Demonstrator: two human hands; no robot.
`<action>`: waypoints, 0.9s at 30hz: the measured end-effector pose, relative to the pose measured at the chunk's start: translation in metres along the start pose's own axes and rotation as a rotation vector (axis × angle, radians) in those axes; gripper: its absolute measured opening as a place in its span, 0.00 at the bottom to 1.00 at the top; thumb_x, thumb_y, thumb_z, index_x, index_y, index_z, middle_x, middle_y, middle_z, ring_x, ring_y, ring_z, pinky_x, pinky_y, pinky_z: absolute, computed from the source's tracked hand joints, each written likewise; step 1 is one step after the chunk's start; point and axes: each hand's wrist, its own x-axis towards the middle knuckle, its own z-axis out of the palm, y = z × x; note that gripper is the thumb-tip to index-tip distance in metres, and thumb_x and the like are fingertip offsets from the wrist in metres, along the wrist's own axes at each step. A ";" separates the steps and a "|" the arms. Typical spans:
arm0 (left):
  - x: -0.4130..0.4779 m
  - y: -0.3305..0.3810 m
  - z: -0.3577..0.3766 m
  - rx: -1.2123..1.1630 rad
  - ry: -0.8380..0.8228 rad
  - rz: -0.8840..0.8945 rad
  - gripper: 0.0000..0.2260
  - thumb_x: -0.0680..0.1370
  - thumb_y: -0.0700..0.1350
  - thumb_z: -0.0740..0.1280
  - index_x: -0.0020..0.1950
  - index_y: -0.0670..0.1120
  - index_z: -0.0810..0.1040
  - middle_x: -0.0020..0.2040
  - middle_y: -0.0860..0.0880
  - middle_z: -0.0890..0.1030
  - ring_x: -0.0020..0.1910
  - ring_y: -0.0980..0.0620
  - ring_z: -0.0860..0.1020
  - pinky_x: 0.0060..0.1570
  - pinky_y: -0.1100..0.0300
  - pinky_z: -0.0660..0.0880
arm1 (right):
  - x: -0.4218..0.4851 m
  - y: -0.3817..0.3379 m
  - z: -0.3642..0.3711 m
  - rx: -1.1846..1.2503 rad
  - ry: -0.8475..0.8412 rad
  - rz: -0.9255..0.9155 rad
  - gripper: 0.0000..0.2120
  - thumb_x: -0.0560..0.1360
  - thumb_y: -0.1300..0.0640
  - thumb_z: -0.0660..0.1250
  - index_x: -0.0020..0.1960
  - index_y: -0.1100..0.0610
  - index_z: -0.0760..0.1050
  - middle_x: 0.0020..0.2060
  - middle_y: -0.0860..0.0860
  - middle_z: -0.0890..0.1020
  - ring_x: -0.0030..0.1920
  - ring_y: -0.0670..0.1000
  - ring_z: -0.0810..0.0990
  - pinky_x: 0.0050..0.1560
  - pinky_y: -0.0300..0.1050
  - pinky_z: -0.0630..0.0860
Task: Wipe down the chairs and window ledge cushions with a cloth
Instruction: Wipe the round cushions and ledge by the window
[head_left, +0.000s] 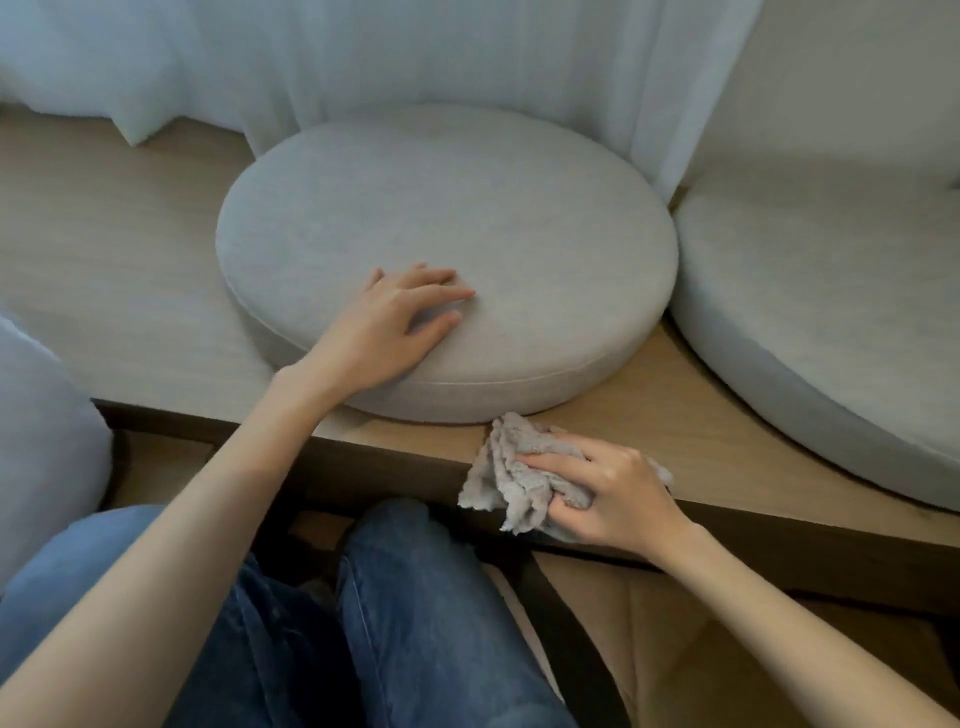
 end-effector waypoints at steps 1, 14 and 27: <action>0.006 0.008 0.007 0.012 -0.010 0.023 0.17 0.81 0.52 0.58 0.69 0.56 0.71 0.73 0.51 0.67 0.75 0.50 0.59 0.74 0.43 0.50 | -0.010 0.009 -0.010 -0.026 0.021 0.083 0.18 0.71 0.49 0.66 0.59 0.51 0.81 0.55 0.51 0.83 0.56 0.49 0.81 0.52 0.39 0.78; 0.064 0.084 0.070 0.163 -0.054 0.124 0.19 0.81 0.56 0.53 0.72 0.60 0.66 0.76 0.50 0.61 0.76 0.44 0.54 0.73 0.40 0.46 | 0.014 0.066 -0.029 -0.283 0.170 0.759 0.28 0.76 0.39 0.56 0.73 0.49 0.66 0.71 0.52 0.67 0.69 0.54 0.66 0.63 0.49 0.69; 0.080 0.119 0.101 0.267 -0.045 0.267 0.19 0.81 0.54 0.56 0.71 0.56 0.70 0.76 0.47 0.62 0.75 0.41 0.55 0.71 0.36 0.47 | -0.104 0.074 -0.085 -0.379 0.311 0.756 0.13 0.74 0.54 0.68 0.54 0.60 0.82 0.49 0.54 0.80 0.51 0.54 0.76 0.49 0.49 0.76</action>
